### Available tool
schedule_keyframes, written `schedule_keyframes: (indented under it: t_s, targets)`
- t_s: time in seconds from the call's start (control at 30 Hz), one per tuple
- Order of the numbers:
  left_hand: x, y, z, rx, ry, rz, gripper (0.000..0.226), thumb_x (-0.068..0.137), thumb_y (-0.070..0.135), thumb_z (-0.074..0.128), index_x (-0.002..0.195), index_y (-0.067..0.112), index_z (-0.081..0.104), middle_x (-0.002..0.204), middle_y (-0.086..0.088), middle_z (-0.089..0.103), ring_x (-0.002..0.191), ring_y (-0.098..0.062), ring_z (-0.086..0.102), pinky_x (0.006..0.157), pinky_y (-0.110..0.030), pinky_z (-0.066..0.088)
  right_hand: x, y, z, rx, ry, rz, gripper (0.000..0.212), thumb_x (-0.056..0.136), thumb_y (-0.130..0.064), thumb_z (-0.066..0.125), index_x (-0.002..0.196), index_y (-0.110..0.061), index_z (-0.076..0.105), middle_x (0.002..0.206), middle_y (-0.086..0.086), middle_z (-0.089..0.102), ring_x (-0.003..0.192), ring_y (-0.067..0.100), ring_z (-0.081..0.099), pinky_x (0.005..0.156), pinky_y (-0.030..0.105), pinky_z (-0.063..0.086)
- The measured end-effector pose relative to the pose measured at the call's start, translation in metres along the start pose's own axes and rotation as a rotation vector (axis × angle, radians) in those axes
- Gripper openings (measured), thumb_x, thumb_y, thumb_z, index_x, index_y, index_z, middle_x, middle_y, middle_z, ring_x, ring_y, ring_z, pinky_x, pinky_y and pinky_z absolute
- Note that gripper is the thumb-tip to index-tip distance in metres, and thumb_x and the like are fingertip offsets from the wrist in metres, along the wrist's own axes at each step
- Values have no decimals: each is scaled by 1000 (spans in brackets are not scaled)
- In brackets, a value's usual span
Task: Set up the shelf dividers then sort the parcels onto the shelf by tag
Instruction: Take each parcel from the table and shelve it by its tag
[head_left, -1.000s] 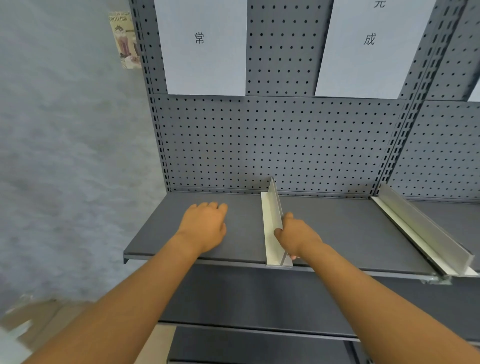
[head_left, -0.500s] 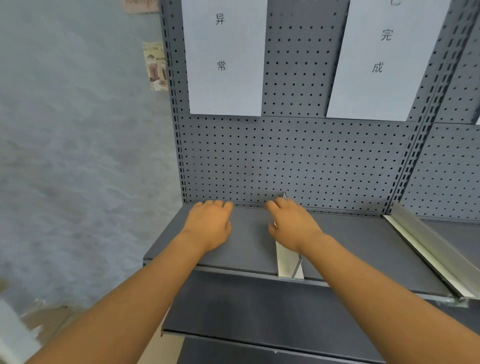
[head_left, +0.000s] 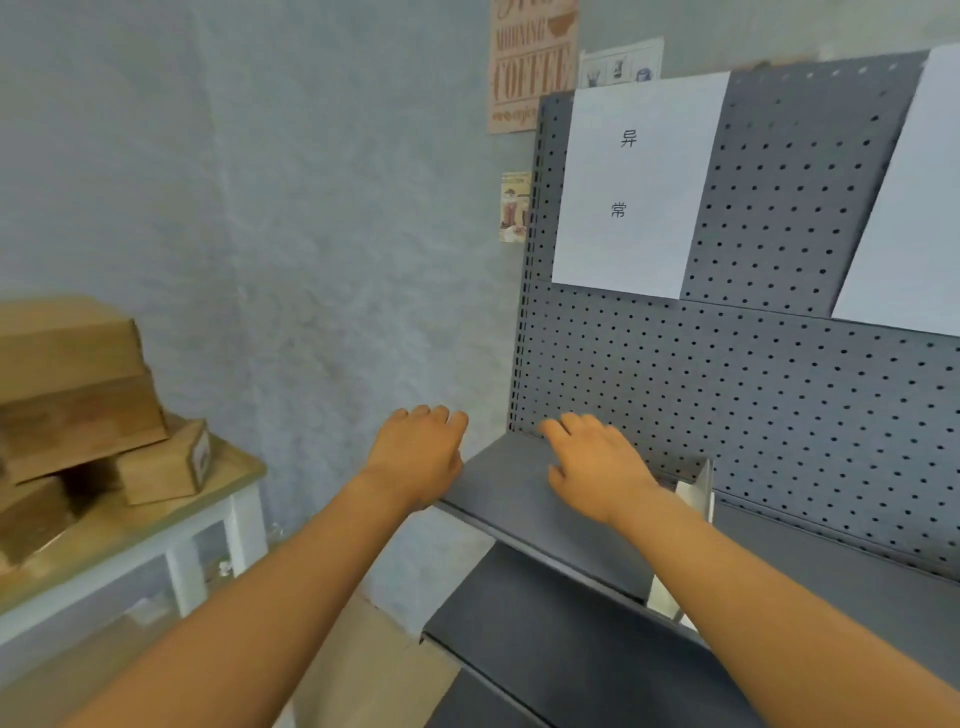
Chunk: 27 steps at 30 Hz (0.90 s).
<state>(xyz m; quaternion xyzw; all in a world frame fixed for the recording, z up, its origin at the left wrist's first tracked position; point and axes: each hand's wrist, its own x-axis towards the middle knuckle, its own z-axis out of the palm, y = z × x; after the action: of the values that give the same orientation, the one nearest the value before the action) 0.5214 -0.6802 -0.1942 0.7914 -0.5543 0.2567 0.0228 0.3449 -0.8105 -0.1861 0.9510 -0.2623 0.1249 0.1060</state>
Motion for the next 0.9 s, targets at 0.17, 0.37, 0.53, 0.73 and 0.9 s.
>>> schedule_keyframes:
  t_s: [0.17, 0.37, 0.53, 0.73, 0.9]
  targets:
    - [-64, -11, -2, 49, -98, -126, 29, 100, 28, 42, 124, 15, 49, 111, -7, 59, 99, -28, 56, 76, -34, 34, -14, -29, 14, 93, -48, -114, 51, 102, -24, 43, 151, -16, 31, 143, 6, 43, 128, 26, 41, 99, 35, 36]
    - [-143, -33, -23, 102, -169, -277, 28, 99, 26, 43, 122, 14, 49, 109, -8, 58, 102, -29, 56, 74, -34, 34, -26, -95, 24, 179, -62, -258, 48, 102, -23, 43, 149, -16, 33, 140, 7, 46, 125, 28, 44, 97, 35, 39]
    - [-214, -66, -48, 143, -213, -406, 30, 98, 27, 43, 125, 15, 50, 113, -7, 60, 103, -28, 58, 78, -34, 41, -26, -171, 14, 223, -48, -391, 50, 101, -21, 43, 149, -15, 34, 139, 7, 47, 126, 27, 44, 98, 36, 39]
    - [-304, -128, -86, 198, -200, -560, 29, 96, 26, 46, 124, 18, 51, 116, -5, 61, 103, -26, 59, 78, -34, 41, -38, -275, -12, 268, -41, -517, 51, 98, -22, 46, 148, -16, 35, 138, 6, 48, 126, 27, 44, 100, 36, 38]
    - [-387, -189, -118, 263, -199, -621, 29, 96, 25, 45, 122, 18, 53, 113, -5, 63, 102, -27, 59, 82, -36, 43, -48, -377, -42, 318, -1, -570, 38, 97, -22, 49, 134, -16, 44, 132, 6, 51, 121, 27, 47, 93, 35, 38]
